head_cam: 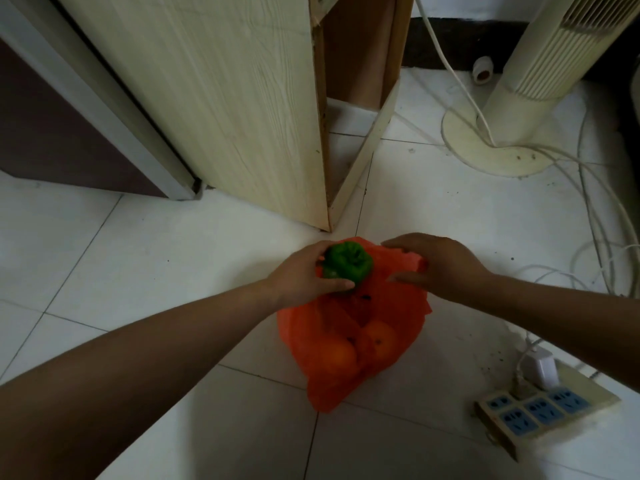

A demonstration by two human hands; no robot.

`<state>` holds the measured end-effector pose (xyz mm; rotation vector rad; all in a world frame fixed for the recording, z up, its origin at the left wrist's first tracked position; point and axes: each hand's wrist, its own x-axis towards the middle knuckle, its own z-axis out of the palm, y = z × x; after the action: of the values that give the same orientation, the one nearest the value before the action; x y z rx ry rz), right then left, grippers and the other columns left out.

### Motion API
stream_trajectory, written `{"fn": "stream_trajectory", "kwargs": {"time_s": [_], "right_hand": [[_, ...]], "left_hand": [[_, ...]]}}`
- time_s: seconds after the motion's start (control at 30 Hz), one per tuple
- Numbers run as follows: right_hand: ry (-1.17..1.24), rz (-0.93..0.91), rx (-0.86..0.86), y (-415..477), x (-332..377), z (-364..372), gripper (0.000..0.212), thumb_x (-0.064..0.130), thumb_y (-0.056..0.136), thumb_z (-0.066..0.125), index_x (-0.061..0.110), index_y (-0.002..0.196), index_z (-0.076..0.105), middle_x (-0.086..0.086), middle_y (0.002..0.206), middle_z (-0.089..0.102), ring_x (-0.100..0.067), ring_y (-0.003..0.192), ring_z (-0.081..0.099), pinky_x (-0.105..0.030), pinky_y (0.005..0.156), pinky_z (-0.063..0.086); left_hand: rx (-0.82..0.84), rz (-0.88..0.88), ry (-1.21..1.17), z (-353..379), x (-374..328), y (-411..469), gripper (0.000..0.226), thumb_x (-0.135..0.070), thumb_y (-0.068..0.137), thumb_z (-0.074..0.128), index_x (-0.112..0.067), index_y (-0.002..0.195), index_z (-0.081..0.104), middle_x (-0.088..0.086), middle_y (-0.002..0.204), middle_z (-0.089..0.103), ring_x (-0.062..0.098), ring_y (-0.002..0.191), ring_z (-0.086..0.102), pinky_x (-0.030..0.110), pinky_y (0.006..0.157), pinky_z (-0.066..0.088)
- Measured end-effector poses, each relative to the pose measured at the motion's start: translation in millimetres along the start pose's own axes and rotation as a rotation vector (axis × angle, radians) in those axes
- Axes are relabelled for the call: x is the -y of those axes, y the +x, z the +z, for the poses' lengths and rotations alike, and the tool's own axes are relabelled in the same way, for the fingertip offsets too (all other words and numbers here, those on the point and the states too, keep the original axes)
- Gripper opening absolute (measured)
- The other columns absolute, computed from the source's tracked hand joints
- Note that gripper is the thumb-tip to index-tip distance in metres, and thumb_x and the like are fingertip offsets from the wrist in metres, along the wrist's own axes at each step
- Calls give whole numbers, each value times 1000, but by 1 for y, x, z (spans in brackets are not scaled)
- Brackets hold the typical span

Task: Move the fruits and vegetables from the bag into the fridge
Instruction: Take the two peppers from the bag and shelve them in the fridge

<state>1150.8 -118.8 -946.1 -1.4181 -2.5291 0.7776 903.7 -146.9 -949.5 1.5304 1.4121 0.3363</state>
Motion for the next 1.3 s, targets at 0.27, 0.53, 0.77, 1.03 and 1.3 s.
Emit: {"fn": "stream_trajectory", "kwargs": {"time_s": [0.27, 0.53, 0.77, 1.03, 1.3], "right_hand": [[-211, 134, 457, 6, -23, 27, 55, 45, 87, 57, 27, 137, 43, 1, 135, 53, -16, 111, 55, -28, 95, 42], [-124, -139, 91, 15, 3, 24, 40, 34, 86, 63, 23, 124, 57, -1, 124, 60, -20, 116, 51, -24, 97, 33], [-50, -253, 187, 22, 20, 32, 43, 29, 85, 65, 22, 127, 56, 3, 132, 55, -12, 124, 44, -8, 97, 17], [-12, -186, 267, 26, 14, 38, 49, 23, 87, 63, 25, 133, 47, 5, 137, 49, -2, 120, 39, -7, 95, 19], [-148, -175, 447, 31, 19, 60, 69, 35, 83, 65, 25, 143, 32, 2, 149, 32, -18, 136, 30, -28, 109, 26]], "left_hand": [[-124, 18, -5, -18, 8, -8, 65, -30, 77, 73, -21, 133, 42, -12, 118, 48, 7, 108, 46, 3, 75, 35], [-124, 8, -9, -25, 12, -12, 65, -34, 78, 71, -21, 134, 41, -11, 121, 49, 6, 109, 46, 4, 76, 36], [-13, -11, 34, -42, 16, -29, 59, -41, 74, 73, -30, 126, 47, -16, 117, 54, -1, 99, 53, 5, 71, 44], [6, -97, 90, -51, 48, -56, 60, -43, 71, 75, -34, 124, 48, -17, 116, 54, 1, 101, 54, 12, 77, 45], [-79, -149, -2, -47, 63, -49, 57, -36, 73, 76, -26, 123, 50, -10, 113, 56, 12, 103, 55, 16, 77, 46]]}}
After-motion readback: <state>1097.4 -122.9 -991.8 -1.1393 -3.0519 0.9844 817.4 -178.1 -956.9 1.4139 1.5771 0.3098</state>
